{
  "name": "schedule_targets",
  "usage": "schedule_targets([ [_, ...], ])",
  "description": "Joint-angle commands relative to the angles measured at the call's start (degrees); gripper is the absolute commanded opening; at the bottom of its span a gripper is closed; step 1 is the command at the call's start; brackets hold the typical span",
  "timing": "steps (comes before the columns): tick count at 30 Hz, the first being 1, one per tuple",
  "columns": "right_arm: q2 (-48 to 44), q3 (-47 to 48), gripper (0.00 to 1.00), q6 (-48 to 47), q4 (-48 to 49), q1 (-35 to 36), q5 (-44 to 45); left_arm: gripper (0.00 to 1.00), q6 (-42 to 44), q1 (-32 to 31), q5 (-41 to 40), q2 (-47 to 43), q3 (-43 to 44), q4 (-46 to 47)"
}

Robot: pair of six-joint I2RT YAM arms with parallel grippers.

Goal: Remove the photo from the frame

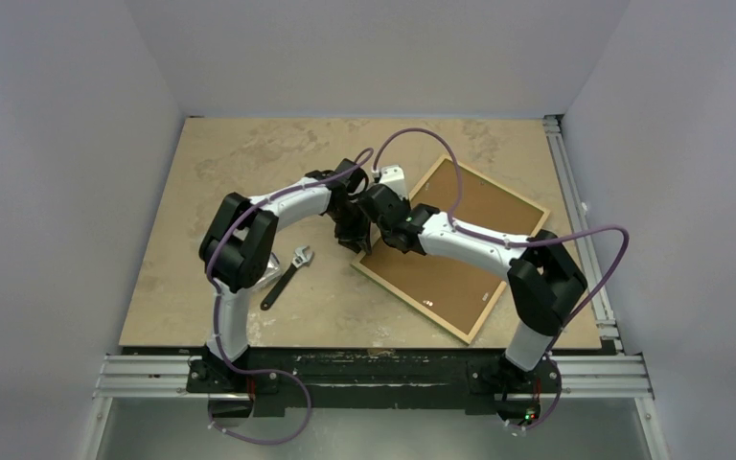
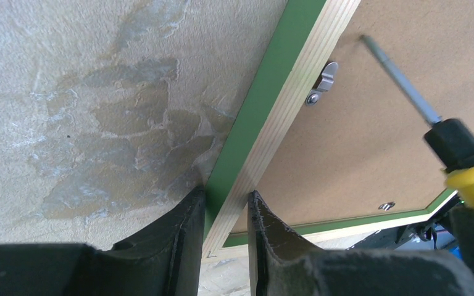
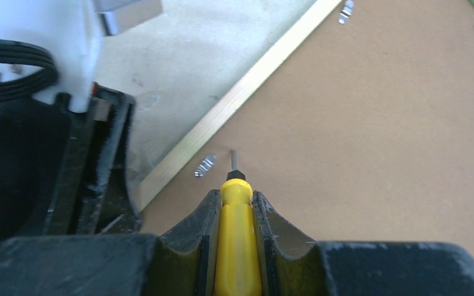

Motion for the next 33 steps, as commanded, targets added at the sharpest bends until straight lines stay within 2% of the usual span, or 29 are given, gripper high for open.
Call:
schedule_targets([
  [1,-0.07,1.24,0.0,0.66,-3.8,-0.44,4.66,0.07,-0.42,1.41,-5.22,2.24,0.8,-2.87],
  [4,-2.64,0.39,0.0,0.87,-1.89,-0.44,1.57,0.09,-0.44,1.49,-5.4,1.23,0.53,-2.67],
  [7,-9.55,-3.07,0.0,1.81,1.16,-0.44,-3.58,0.14,-0.65,1.59,-4.52,-1.02,-0.1,-1.53],
  [12,-21.7,-11.42,0.0,3.62,-0.99,-0.32,-9.82,0.25,-0.67,2.32,-3.06,-6.67,-0.07,-1.26],
  [16,-28.51,-16.3,0.0,3.84,-3.18,-0.37,-15.04,0.38,-0.31,3.18,-2.18,-14.62,-0.83,-1.14],
  [18,-30.63,-17.16,0.0,3.79,-3.89,-0.38,-19.24,0.5,0.59,3.73,-2.51,-19.54,-1.53,-1.36],
  [20,-31.77,-18.24,0.0,4.25,-0.96,-0.32,-27.48,0.56,1.63,4.25,-4.04,-24.67,-2.05,-2.33],
  [23,-30.98,-21.04,0.0,8.82,7.76,0.07,-40.09,0.61,3.4,4.67,-7.47,-32.98,-1.43,-5.13],
  [26,-25.81,-22.35,0.0,14.61,17.05,2.49,-46.66,0.66,5.19,4.93,-12.41,-41.11,-0.79,-5.84],
  [29,-17.1,-18.91,0.0,18.28,24.45,6.16,-51.16,0.68,6.0,4.96,-17.79,-47.72,-1.0,-5.23],
  [33,-3.18,-12.21,0.0,25.72,33.78,9.67,-55.85,0.68,6.69,5.02,-20.83,-54.61,-4.98,1.0],
])
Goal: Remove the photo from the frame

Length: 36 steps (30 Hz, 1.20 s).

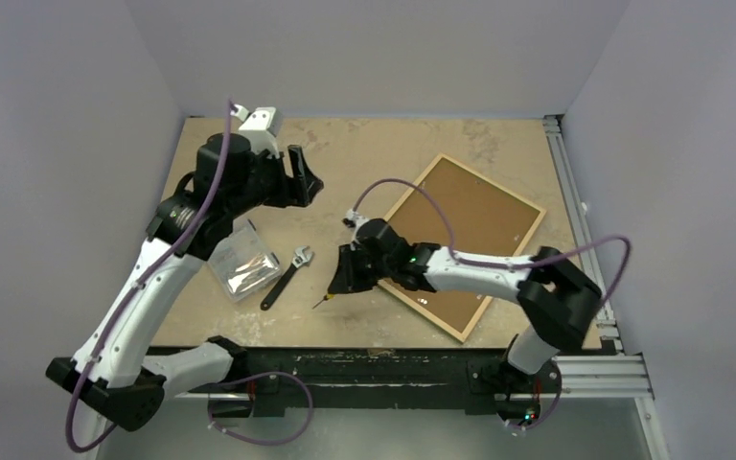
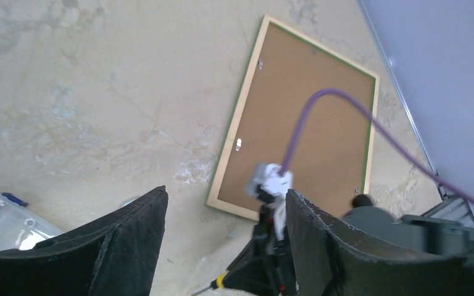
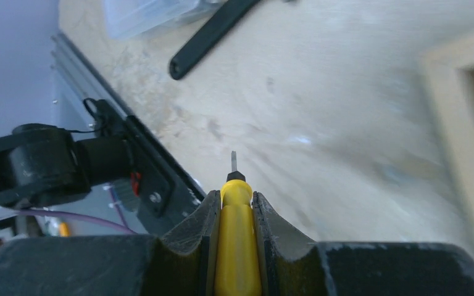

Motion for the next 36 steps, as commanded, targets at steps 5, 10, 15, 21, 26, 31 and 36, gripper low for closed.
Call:
schedule_targets([
  [5,20.35,11.8,0.0,17.08,23.97,3.81,-13.89,0.68,5.69,0.38,-7.81,-6.73,-5.34,5.63],
  [10,27.75,12.81,0.0,23.73,33.24,3.91,-15.31,0.69,5.85,0.39,-7.49,-9.01,-9.48,8.51],
  [15,31.88,12.13,0.08,28.35,39.94,4.23,-12.91,0.69,4.9,0.39,-3.28,-7.4,-8.45,7.66],
  [21,30.96,9.61,0.31,26.44,35.81,4.5,-5.81,0.69,4.78,0.63,-2.83,-8.09,-9.07,7.93],
  [26,30.86,8.48,0.45,24.63,33.74,4.53,-3.16,0.69,4.37,1.84,-2.14,-8.83,-9.27,8.01],
  [31,29.69,8.61,0.51,22.53,29.47,4.99,-1.3,0.69,3.82,2.5,-1.16,-9.34,-9.44,8.05],
  [36,26.97,8.86,0.68,20.82,22.08,5.85,2.45,0.68,3.09,2.5,0.66,-8.79,-9.53,8.17],
])
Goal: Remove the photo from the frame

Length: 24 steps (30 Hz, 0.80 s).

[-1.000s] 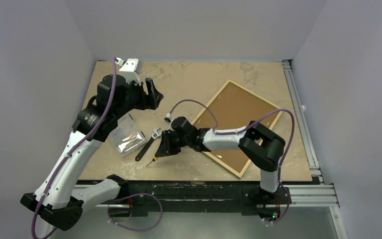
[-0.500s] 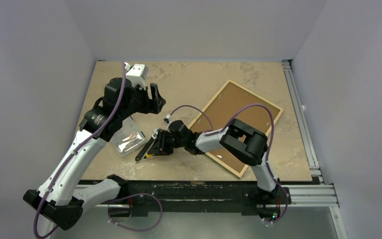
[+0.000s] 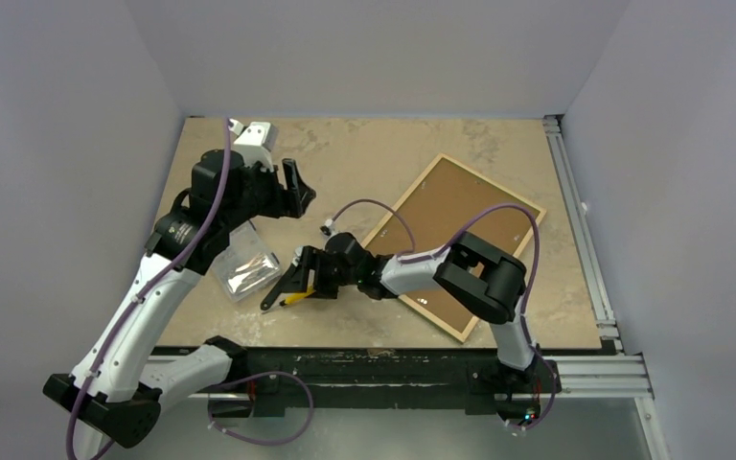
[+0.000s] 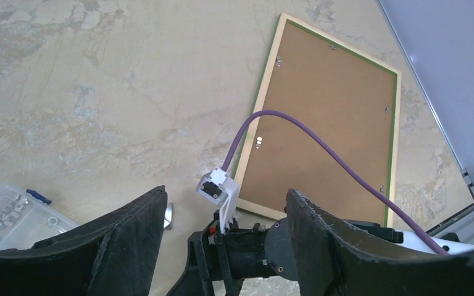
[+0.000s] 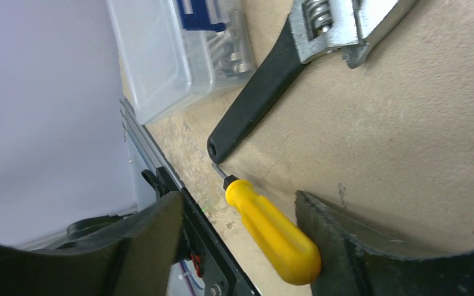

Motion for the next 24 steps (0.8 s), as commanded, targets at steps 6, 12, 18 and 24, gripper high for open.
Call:
schedule_targets([
  [6,-6.43,0.45,0.95,-4.68,-15.65,1.01,9.25,0.68,-0.95,0.31,2.86,-0.96,-0.39,2.77],
  [12,-8.97,1.72,0.97,-6.03,-20.18,1.01,11.24,0.69,-1.17,0.35,2.93,-1.73,-0.64,2.9],
  [18,-13.18,2.25,0.97,-9.16,-25.08,1.09,13.44,0.69,-1.26,0.33,3.33,-2.02,-1.16,3.2],
  [24,-21.29,2.82,0.99,-14.71,-40.97,1.19,18.98,0.72,-1.38,0.3,4.14,-2.38,-1.93,3.78],
])
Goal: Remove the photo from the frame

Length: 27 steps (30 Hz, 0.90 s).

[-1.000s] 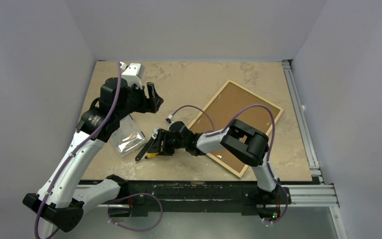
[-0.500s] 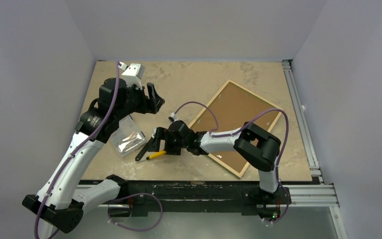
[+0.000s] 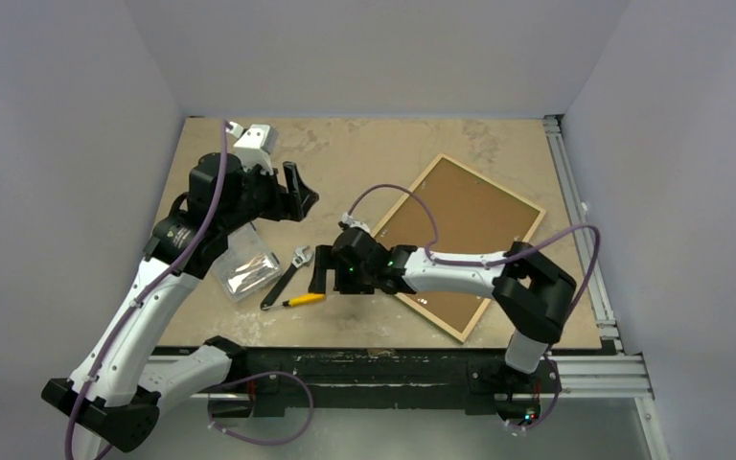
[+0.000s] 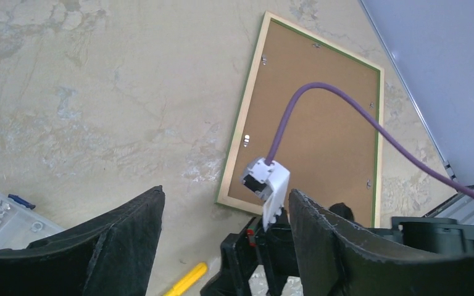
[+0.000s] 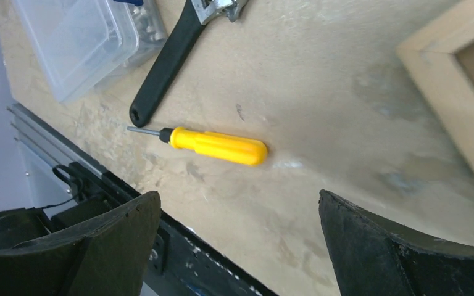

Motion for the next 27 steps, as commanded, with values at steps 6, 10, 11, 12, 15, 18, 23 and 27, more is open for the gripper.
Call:
schedule_targets([
  [6,-23.11,-4.92,0.97,-1.39,-26.18,-0.66,19.13,0.72,-1.84,0.36,3.92,-0.17,-0.98,3.08],
  [10,-36.84,-12.64,0.89,9.89,-41.1,-7.6,29.04,0.74,-3.06,0.3,8.53,1.55,-1.71,4.81],
  [11,-40.34,-14.85,0.86,11.35,-42.92,-9.87,30.07,0.74,-3.37,0.3,10.12,2.6,-1.51,4.78],
  [12,-43.45,-16.79,0.84,11.74,-43.81,-12.68,30.57,0.75,-3.79,0.35,12.34,3.72,-1.09,4.77],
  [15,-51.36,-21.12,0.8,7.82,-44.42,-23.43,29.07,0.77,-5.41,0.23,17.41,6.17,-1.71,6.67],
  [18,-50.93,-22.22,0.81,0.66,-42.19,-34.58,25.66,0.78,-6.84,0.22,20.61,8.82,-2.28,7.97],
  [23,-45.11,-24.07,0.79,-7.84,-37.76,-50.84,17.95,0.79,-6.9,-0.26,21.3,10.48,-2.36,8.23],
  [27,-44.78,-27.22,0.77,-7.84,-32.98,-54.27,17.49,0.8,-7.35,-1.0,22.78,11.78,-1.97,7.88],
])
